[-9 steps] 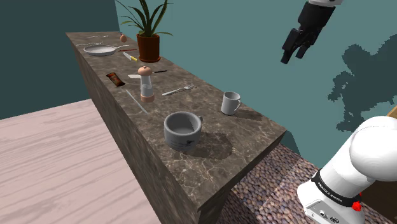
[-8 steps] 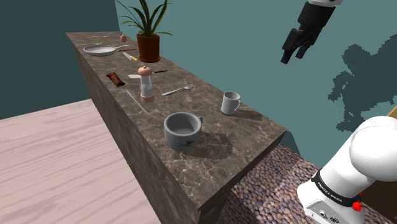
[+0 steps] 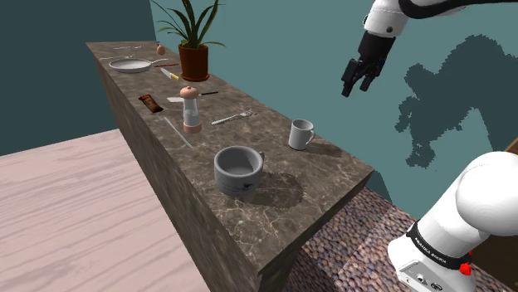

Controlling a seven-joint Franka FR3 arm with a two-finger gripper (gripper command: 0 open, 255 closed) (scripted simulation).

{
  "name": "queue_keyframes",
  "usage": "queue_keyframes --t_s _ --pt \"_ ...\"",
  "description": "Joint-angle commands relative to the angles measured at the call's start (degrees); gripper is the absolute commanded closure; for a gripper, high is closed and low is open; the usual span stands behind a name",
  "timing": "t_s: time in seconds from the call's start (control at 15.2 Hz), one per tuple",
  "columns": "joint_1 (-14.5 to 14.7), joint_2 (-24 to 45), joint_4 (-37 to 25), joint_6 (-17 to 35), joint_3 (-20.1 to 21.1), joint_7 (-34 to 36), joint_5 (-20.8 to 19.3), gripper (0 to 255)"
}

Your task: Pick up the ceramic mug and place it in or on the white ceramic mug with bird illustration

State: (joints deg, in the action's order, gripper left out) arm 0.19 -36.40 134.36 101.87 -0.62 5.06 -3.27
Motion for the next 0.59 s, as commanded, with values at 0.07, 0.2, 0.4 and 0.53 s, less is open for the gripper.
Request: queue_keyframes --t_s 0.07,0.2,0.4,0.53 --pt "-0.2 5.1 0.7 5.3 -1.3 -0.9 0.5 0" --pt "-0.2 8.8 0.5 8.5 -2.2 -1.7 1.0 0" --pt "-0.2 14.6 -0.2 13.0 -3.5 -3.0 2.0 0" --pt "-0.2 18.7 -1.1 15.8 -4.3 -4.0 2.9 0"
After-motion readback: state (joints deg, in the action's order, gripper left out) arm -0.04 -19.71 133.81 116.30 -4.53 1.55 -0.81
